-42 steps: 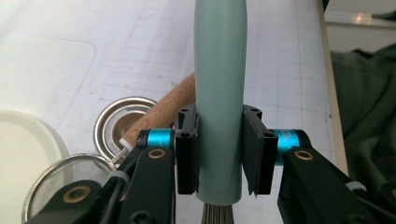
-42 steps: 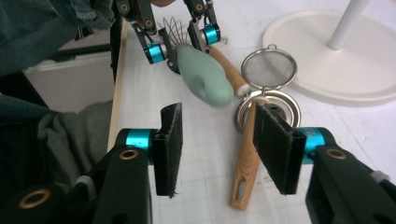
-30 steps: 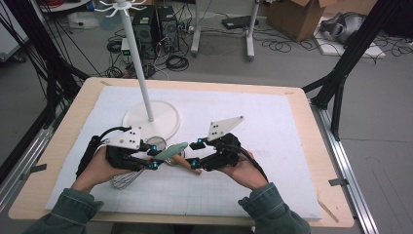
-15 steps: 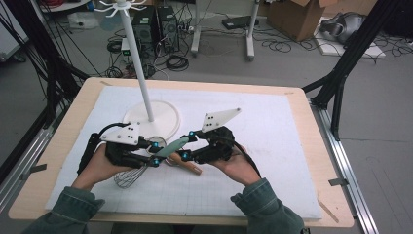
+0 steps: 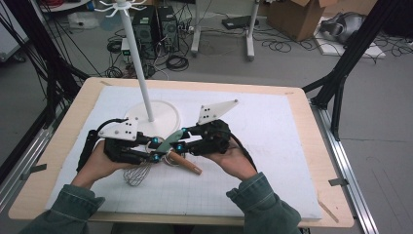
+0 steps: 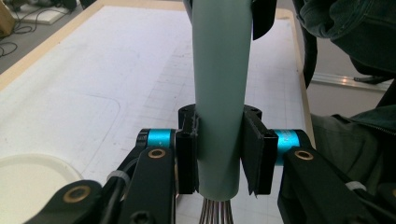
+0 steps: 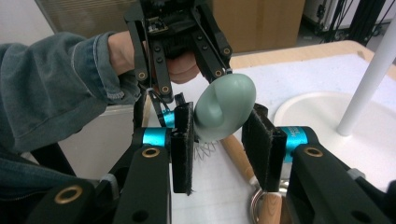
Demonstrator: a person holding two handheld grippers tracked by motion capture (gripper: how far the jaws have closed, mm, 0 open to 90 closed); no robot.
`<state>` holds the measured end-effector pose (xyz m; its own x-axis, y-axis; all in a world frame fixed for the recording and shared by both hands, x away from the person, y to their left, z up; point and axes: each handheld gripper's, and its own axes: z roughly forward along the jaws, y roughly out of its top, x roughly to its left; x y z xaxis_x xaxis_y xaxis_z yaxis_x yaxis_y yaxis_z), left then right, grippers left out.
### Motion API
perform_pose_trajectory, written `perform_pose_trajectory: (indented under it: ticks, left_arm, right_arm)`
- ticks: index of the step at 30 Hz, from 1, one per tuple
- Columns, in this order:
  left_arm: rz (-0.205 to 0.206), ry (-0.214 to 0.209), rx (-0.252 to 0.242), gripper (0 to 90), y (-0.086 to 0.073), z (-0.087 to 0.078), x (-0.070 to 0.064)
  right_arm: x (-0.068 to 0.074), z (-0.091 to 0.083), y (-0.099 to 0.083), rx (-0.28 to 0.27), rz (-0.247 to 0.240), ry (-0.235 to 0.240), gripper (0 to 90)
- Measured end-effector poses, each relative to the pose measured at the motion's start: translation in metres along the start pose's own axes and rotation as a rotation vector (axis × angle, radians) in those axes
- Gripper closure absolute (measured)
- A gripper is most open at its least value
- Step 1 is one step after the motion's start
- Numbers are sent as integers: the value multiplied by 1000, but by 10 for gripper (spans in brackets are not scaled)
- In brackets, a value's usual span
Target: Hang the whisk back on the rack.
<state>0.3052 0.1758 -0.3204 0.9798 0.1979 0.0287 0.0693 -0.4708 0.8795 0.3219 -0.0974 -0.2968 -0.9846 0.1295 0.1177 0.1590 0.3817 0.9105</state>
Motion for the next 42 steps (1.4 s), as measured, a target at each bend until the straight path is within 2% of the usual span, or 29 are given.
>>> perform_pose_trajectory:
  ticks: [12, 19, 21, 23, 27, 35, 42]
  left_arm:
    - [2, 15, -31, 694, 11, -13, 0]
    - [-12, 5, -90, 694, 15, -17, -1]
    - [-21, 10, -101, 694, 15, -17, 0]
    - [-25, 12, -103, 694, 14, -18, 1]
    - [-38, 11, -127, 695, 14, -20, 3]
    - [-64, 15, -175, 695, 18, -26, 9]
    - [-84, 21, -191, 695, 21, -31, 14]
  right_arm:
    - [4, 3, 23, -35, -31, 6, 648]
    - [8, 3, 35, -55, -57, 14, 646]
    - [8, 1, 36, -73, -46, 7, 608]
    - [8, -2, 35, -79, -38, 15, 543]
    - [5, -13, 30, -82, -21, -12, 472]
    - [-2, -39, 10, -73, 8, -73, 414]
    - [-7, -61, -11, -79, 48, -130, 351]
